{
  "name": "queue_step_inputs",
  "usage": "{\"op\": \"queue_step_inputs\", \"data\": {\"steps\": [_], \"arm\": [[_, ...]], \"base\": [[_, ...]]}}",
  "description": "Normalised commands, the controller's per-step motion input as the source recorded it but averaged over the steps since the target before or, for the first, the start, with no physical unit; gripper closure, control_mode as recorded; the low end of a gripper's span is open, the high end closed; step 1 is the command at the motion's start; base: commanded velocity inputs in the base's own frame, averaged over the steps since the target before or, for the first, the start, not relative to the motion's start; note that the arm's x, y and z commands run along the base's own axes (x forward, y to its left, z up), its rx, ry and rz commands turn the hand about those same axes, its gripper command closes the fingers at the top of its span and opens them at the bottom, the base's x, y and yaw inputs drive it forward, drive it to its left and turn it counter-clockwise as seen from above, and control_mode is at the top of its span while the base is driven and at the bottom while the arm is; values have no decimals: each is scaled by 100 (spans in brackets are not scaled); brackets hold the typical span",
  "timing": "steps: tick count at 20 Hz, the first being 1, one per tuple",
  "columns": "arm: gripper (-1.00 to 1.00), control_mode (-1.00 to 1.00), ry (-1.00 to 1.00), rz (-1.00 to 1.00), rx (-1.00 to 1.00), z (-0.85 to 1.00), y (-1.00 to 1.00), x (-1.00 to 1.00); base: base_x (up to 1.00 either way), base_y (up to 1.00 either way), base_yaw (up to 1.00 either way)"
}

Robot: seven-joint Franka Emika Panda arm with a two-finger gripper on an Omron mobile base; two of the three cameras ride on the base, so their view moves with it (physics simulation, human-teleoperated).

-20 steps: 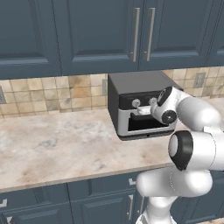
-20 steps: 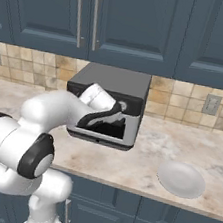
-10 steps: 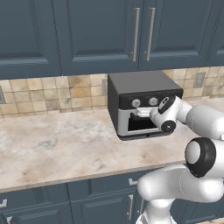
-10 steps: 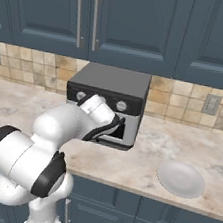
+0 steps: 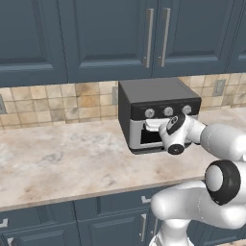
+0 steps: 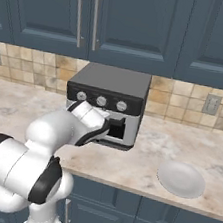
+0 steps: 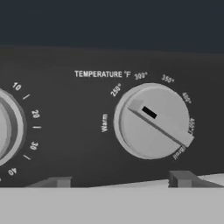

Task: Pull the toaster oven rack outwards. Pick up the baguette from the plate and place it on the toaster oven rack. Close the toaster oven door fully and set the temperature to the lowest setting.

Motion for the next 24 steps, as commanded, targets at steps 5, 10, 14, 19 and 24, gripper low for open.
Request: {"op": "queue_step_inputs", "data": {"steps": [5, 10, 14, 19, 24], "arm": [[-100, -100, -3, 0, -11, 7, -38, 22], [-100, -100, 0, 0, -11, 6, -55, 28], [-100, -100, 0, 0, -6, 13, -59, 15], [-100, -100, -4, 0, -2, 11, -51, 7], [-100, -100, -10, 0, -1, 13, -47, 1]], "base": [[0, 0, 0], [0, 0, 0], [0, 0, 0], [0, 0, 0], [0, 0, 0]]}}
